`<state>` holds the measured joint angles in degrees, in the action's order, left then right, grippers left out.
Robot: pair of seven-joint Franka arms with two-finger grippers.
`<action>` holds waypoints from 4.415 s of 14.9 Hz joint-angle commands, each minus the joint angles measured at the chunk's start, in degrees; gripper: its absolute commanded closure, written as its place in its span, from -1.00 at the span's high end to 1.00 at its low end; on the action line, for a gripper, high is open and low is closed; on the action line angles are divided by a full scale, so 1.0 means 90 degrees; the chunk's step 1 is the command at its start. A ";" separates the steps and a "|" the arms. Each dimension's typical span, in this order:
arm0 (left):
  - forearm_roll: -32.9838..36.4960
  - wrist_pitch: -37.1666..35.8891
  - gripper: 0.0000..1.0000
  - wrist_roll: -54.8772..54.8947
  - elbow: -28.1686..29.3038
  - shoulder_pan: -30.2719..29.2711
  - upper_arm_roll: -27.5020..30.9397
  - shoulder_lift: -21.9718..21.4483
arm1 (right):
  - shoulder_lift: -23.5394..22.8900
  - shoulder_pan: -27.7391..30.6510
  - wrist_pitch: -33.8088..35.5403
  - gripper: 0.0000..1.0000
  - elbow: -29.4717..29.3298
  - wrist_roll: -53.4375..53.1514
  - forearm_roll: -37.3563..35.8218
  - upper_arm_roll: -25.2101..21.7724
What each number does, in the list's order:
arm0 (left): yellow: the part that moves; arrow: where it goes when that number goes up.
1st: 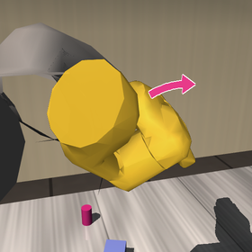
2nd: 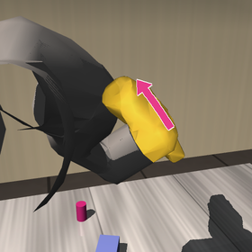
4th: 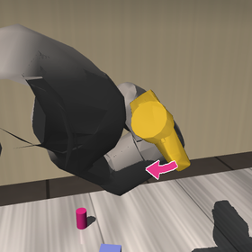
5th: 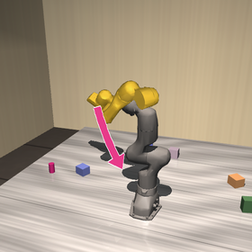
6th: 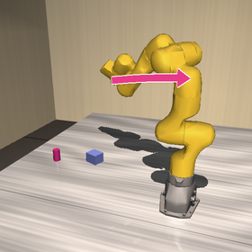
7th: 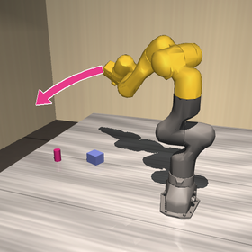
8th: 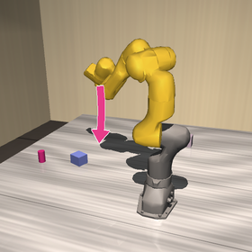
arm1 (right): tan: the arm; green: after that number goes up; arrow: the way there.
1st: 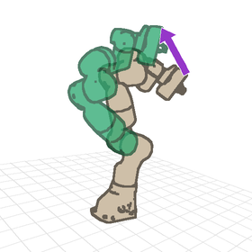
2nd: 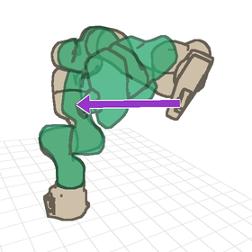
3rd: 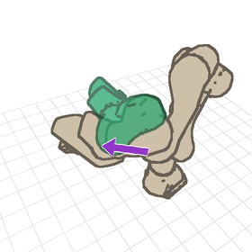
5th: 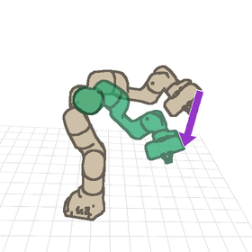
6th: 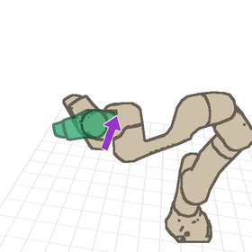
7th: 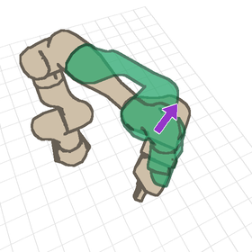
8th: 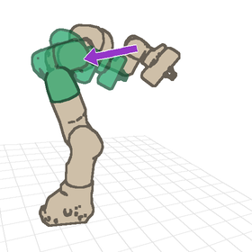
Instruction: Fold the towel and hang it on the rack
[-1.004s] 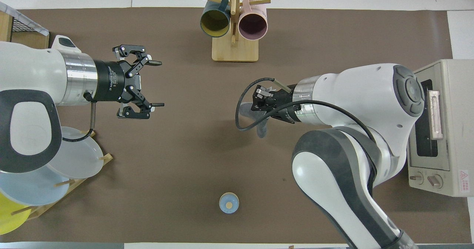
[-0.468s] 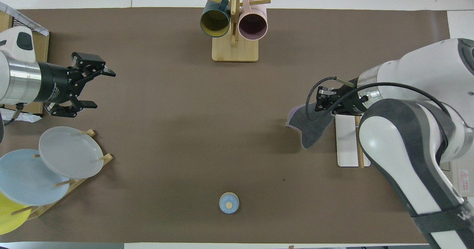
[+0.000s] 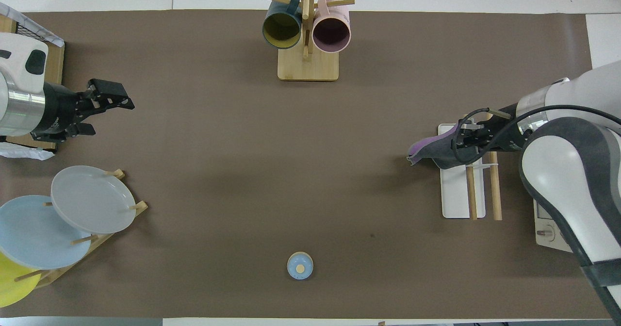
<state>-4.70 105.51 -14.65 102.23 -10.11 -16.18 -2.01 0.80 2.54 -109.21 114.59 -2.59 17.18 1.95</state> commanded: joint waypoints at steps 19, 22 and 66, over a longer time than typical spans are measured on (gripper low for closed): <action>0.0415 -0.1578 1.00 0.1139 -0.1320 0.1504 0.1261 0.0409 | 0.0360 0.1075 0.0133 -1.00 0.0295 0.1792 -0.1039 0.0077; 0.0395 -0.1577 1.00 0.1139 -0.1291 0.1504 0.1261 0.0389 | 0.0360 0.1085 0.0133 -0.71 0.0295 0.1802 -0.1039 0.0077; 0.0386 -0.1607 1.00 0.1159 -0.1232 0.1397 0.1242 0.0311 | -0.0470 -0.0097 0.2837 1.00 -0.3133 0.0884 -0.2114 -0.0373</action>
<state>-1.01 91.16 -4.67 91.35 2.25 -5.64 1.04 -3.10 2.41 -85.16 87.45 5.99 -2.90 -0.88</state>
